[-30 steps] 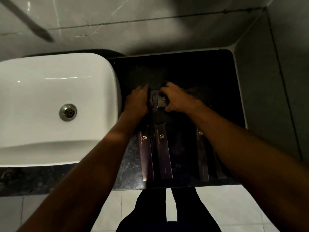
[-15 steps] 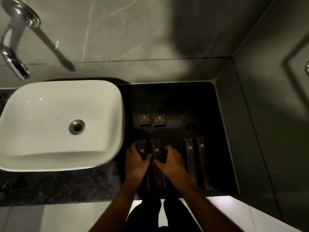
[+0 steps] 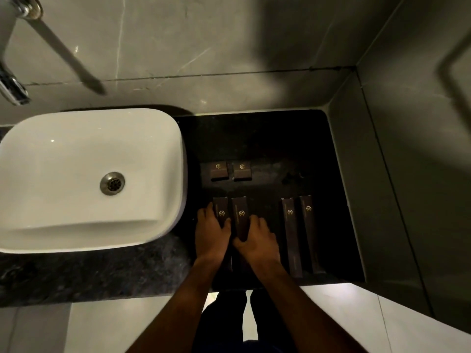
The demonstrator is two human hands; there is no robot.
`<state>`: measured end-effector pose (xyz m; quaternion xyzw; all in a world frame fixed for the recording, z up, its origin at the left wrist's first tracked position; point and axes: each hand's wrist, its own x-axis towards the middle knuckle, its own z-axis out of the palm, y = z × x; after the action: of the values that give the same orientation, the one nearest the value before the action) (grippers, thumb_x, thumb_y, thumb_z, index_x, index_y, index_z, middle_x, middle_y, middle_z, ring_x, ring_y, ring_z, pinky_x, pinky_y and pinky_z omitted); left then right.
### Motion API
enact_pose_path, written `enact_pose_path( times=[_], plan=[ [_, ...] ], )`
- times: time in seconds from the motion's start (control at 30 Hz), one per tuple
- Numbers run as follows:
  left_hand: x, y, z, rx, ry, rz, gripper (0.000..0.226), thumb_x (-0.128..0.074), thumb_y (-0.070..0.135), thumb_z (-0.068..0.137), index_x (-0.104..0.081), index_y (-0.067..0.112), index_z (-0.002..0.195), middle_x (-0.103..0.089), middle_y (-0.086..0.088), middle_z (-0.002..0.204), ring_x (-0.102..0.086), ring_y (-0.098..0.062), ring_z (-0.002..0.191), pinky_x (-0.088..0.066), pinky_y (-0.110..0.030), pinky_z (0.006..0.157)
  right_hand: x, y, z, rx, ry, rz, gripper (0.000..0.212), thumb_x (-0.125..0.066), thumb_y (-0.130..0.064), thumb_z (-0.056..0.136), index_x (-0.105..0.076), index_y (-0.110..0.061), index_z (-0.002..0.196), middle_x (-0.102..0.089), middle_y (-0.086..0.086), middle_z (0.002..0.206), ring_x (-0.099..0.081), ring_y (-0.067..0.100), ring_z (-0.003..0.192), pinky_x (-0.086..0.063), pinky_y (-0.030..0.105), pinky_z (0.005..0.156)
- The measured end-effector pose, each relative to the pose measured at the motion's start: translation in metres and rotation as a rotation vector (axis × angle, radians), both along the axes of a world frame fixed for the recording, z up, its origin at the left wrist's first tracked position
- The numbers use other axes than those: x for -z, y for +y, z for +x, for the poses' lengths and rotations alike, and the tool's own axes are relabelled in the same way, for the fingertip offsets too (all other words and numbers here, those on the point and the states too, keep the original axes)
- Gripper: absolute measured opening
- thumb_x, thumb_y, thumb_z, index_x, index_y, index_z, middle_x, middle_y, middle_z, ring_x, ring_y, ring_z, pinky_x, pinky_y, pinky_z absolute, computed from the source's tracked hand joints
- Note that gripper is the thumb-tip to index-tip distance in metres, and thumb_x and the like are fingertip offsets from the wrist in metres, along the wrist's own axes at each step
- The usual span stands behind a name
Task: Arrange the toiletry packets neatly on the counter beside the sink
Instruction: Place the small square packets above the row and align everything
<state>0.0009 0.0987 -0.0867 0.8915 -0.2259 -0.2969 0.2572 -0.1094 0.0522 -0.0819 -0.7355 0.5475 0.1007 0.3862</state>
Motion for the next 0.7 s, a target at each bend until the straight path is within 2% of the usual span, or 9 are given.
enact_pose_path(
  times=[0.1, 0.17, 0.27, 0.33, 0.37, 0.43, 0.5, 0.6, 0.7],
  plan=[
    [-0.003, 0.000, 0.001, -0.030, 0.014, -0.010, 0.065, -0.070, 0.025, 0.084, -0.040, 0.016, 0.141, -0.046, -0.010, 0.137, -0.053, -0.031, 0.124, -0.046, -0.044, 0.103, -0.003, 0.000, 0.000, 0.003, -0.008, 0.008, 0.067, -0.064, -0.052, 0.078, -0.038, -0.022, 0.132, -0.048, 0.005, 0.131, -0.058, 0.031, 0.111, -0.050, 0.041, 0.087],
    [-0.009, 0.002, 0.000, -0.093, -0.013, -0.055, 0.067, -0.072, 0.029, 0.081, -0.041, 0.017, 0.139, -0.046, -0.009, 0.137, -0.051, -0.028, 0.126, -0.044, -0.041, 0.104, -0.012, 0.002, -0.009, 0.055, -0.068, -0.019, 0.067, -0.064, -0.057, 0.078, -0.040, -0.025, 0.132, -0.050, -0.002, 0.128, -0.058, 0.022, 0.110, -0.051, 0.040, 0.088],
    [-0.022, 0.004, -0.020, -0.071, -0.087, -0.203, 0.048, -0.071, 0.029, 0.083, -0.052, 0.021, 0.127, -0.051, -0.003, 0.129, -0.055, -0.022, 0.119, -0.046, -0.032, 0.099, -0.031, -0.007, -0.048, 0.308, -0.181, -0.112, 0.037, -0.062, -0.049, 0.087, -0.053, -0.031, 0.118, -0.053, -0.013, 0.110, -0.058, 0.009, 0.101, -0.049, 0.027, 0.078],
    [-0.023, -0.001, -0.049, 0.055, -0.034, -0.244, 0.042, -0.069, 0.028, 0.085, -0.054, 0.024, 0.124, -0.049, 0.000, 0.129, -0.058, -0.019, 0.114, -0.053, -0.037, 0.096, -0.034, -0.024, -0.087, 0.503, -0.211, -0.175, 0.017, -0.063, -0.034, 0.090, -0.058, -0.029, 0.106, -0.056, -0.005, 0.109, -0.061, 0.017, 0.102, -0.050, 0.028, 0.077],
    [-0.022, -0.005, -0.065, 0.148, 0.011, -0.226, 0.045, -0.067, 0.029, 0.086, -0.051, 0.027, 0.128, -0.046, 0.002, 0.133, -0.057, -0.018, 0.115, -0.054, -0.039, 0.095, -0.031, -0.033, -0.105, 0.570, -0.208, -0.191, 0.019, -0.064, -0.029, 0.089, -0.059, -0.027, 0.107, -0.056, 0.001, 0.114, -0.060, 0.023, 0.107, -0.052, 0.034, 0.081],
    [-0.018, -0.013, -0.096, 0.356, 0.064, -0.183, 0.056, -0.064, 0.034, 0.089, -0.040, 0.034, 0.139, -0.036, 0.003, 0.140, -0.055, -0.017, 0.118, -0.053, -0.036, 0.097, -0.022, -0.045, -0.128, 0.625, -0.165, -0.150, 0.037, -0.069, -0.027, 0.086, -0.056, -0.022, 0.121, -0.050, 0.008, 0.132, -0.053, 0.029, 0.120, -0.052, 0.044, 0.092],
    [-0.012, -0.020, -0.118, 0.473, 0.085, -0.149, 0.063, -0.064, 0.033, 0.090, -0.033, 0.036, 0.145, -0.028, 0.001, 0.145, -0.052, -0.017, 0.122, -0.049, -0.029, 0.101, -0.014, -0.048, -0.137, 0.589, -0.125, -0.073, 0.050, -0.070, -0.028, 0.086, -0.051, -0.020, 0.131, -0.045, 0.010, 0.140, -0.050, 0.031, 0.126, -0.049, 0.044, 0.097],
    [-0.005, -0.024, -0.133, 0.477, 0.158, -0.119, 0.064, -0.064, 0.024, 0.092, -0.033, 0.034, 0.147, -0.024, -0.002, 0.149, -0.050, -0.018, 0.127, -0.038, -0.018, 0.102, -0.004, -0.045, -0.140, 0.516, -0.131, -0.023, 0.047, -0.069, -0.029, 0.086, -0.053, -0.018, 0.129, -0.049, 0.009, 0.137, -0.053, 0.031, 0.124, -0.050, 0.043, 0.096],
    [-0.001, -0.025, -0.135, 0.467, 0.186, -0.131, 0.063, -0.063, 0.021, 0.092, -0.035, 0.032, 0.147, -0.028, -0.003, 0.147, -0.053, -0.018, 0.124, -0.037, -0.012, 0.097, -0.002, -0.044, -0.140, 0.520, -0.142, -0.004, 0.039, -0.068, -0.028, 0.087, -0.055, -0.018, 0.123, -0.054, 0.007, 0.131, -0.057, 0.029, 0.118, -0.050, 0.038, 0.092]
  ],
)
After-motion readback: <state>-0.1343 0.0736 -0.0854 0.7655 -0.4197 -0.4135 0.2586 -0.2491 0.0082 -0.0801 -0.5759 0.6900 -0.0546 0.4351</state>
